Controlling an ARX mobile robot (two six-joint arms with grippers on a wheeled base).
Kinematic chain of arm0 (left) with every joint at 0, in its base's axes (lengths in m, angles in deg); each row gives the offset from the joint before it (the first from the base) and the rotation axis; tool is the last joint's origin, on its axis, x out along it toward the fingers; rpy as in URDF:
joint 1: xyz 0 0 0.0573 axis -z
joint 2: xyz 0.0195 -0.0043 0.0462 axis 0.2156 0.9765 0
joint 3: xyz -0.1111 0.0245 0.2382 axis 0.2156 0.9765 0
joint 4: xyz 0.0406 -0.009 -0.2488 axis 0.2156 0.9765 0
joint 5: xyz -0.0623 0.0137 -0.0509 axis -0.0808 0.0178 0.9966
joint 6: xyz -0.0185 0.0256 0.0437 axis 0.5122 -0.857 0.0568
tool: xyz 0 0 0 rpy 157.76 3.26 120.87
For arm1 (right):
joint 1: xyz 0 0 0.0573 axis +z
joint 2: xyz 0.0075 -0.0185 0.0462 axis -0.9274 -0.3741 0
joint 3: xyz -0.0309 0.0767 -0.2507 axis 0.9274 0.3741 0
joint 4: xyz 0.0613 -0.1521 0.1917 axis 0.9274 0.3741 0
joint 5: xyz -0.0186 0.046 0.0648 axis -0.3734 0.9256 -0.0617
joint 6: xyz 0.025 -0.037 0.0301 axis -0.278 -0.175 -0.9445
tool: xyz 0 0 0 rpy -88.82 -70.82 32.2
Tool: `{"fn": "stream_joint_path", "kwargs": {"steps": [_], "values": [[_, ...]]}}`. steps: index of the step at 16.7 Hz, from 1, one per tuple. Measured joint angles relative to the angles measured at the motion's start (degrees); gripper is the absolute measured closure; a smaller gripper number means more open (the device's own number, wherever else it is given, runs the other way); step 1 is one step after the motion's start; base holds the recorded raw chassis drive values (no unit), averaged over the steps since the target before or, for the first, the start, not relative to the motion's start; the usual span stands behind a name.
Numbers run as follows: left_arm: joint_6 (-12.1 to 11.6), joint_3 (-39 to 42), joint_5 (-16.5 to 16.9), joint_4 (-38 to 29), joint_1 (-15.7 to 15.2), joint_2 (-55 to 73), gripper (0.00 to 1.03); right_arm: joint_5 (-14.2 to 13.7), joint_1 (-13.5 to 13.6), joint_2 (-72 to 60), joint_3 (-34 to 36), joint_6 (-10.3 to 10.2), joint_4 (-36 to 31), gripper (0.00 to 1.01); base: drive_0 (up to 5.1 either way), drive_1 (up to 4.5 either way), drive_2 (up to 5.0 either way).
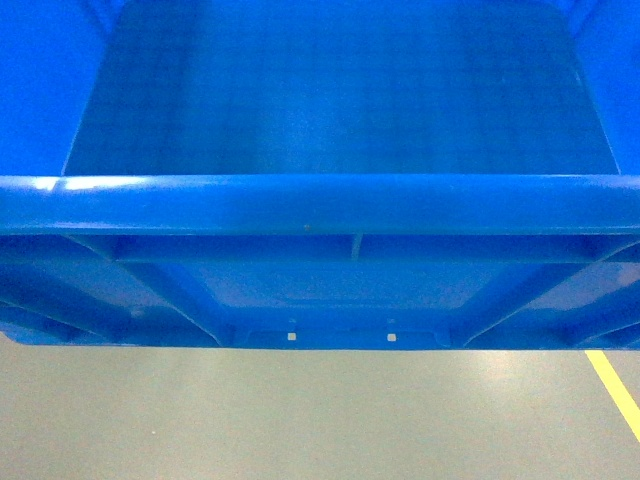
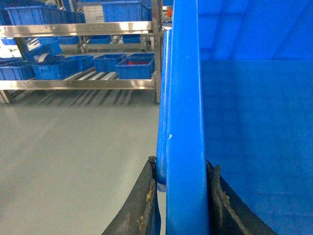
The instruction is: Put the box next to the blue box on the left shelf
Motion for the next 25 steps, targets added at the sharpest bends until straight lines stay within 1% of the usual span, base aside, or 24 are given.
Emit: {"fn": "stream_joint_path", "kwargs": {"steps": [25], "values": [[0.02,0.00,0.00,0.02,0.00,0.02,0.85,0.00,0.00,0.04,0.00,0.04,0.04,0.93,0.0,3.94,-4.0]]}}
